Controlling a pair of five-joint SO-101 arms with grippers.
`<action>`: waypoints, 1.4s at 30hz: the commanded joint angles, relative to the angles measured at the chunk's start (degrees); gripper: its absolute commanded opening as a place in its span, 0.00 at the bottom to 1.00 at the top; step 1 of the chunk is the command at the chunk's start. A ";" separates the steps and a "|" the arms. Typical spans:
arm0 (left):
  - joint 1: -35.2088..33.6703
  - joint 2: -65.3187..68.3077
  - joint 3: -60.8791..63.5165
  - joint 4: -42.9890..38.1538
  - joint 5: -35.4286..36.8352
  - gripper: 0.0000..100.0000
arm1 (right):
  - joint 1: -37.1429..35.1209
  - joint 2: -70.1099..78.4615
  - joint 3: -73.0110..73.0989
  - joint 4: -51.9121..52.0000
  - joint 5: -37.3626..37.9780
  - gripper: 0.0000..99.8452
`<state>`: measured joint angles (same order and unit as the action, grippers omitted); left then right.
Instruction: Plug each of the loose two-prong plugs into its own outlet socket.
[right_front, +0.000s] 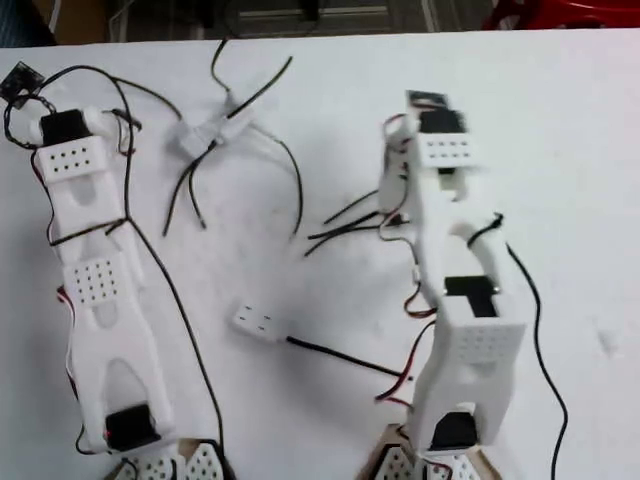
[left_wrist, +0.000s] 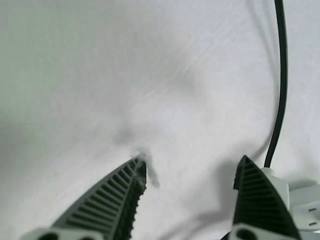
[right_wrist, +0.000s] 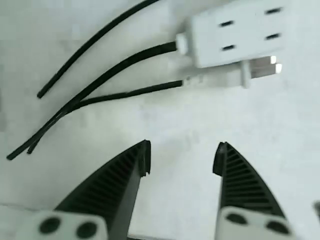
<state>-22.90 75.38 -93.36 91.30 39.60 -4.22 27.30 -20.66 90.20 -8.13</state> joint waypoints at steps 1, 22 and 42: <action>-0.13 -0.75 -2.37 -0.88 0.35 0.28 | 4.18 -3.38 -0.18 -2.24 -2.90 0.21; -0.13 -0.48 -2.37 -1.58 0.26 0.28 | 7.87 11.47 -8.97 -9.45 -9.14 0.21; -0.13 -0.48 -2.37 -1.58 0.26 0.28 | 6.37 19.03 -15.82 -7.08 -12.57 0.14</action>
<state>-22.90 75.38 -93.36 90.59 39.60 1.76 46.46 -33.23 80.35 -20.53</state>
